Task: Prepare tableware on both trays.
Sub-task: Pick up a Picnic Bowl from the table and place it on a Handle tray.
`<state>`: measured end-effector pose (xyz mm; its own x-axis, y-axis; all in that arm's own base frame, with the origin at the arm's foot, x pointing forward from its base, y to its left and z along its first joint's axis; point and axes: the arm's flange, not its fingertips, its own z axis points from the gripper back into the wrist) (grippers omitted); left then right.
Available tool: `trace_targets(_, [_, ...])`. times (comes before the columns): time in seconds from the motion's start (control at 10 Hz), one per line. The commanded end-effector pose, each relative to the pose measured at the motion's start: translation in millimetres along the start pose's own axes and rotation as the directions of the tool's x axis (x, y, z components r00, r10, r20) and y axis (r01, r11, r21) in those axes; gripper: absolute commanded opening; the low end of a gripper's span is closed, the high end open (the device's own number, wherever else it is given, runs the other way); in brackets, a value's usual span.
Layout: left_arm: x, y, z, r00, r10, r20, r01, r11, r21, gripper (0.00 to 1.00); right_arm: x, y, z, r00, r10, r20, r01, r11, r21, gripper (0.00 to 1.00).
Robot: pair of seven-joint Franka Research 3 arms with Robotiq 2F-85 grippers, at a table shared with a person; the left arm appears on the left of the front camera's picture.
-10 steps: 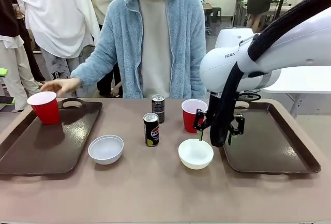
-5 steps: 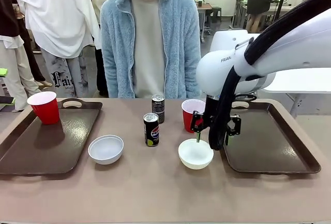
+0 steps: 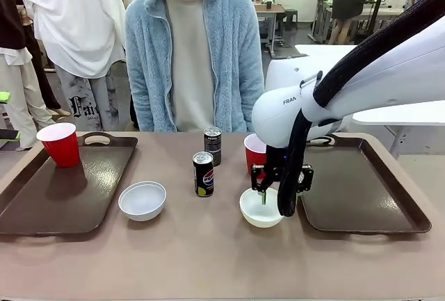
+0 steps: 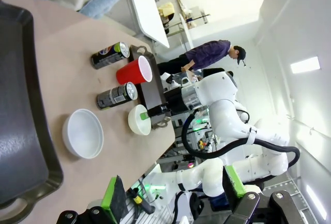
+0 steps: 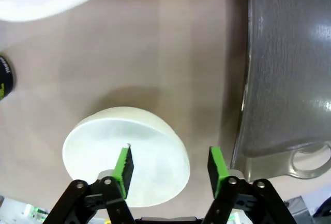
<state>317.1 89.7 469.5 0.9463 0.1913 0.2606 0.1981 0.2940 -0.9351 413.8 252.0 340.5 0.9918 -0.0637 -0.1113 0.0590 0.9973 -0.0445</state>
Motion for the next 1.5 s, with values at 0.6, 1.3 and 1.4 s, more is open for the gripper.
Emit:
trace_targets(0.6, [1, 0, 0, 1.000, -0.019, 0.013, 0.019, 1.000, -0.023, 1.00, 3, -3, 2, 0.999, 0.006, 0.032, -0.006, 1.000, 0.004, 0.00])
trace_targets(1.3, [1, 0, 0, 1.000, -0.019, 0.013, 0.019, 1.000, -0.023, 1.00, -83, -71, 109, 0.984, -0.034, 0.173, 0.015, 0.994, 0.109, 0.00])
trace_targets(1.4, [1, 0, 0, 1.000, -0.019, 0.013, 0.019, 1.000, -0.023, 1.00, -91, -85, 116, 0.981, -0.049, 0.186, 0.025, 0.991, 0.134, 0.00])
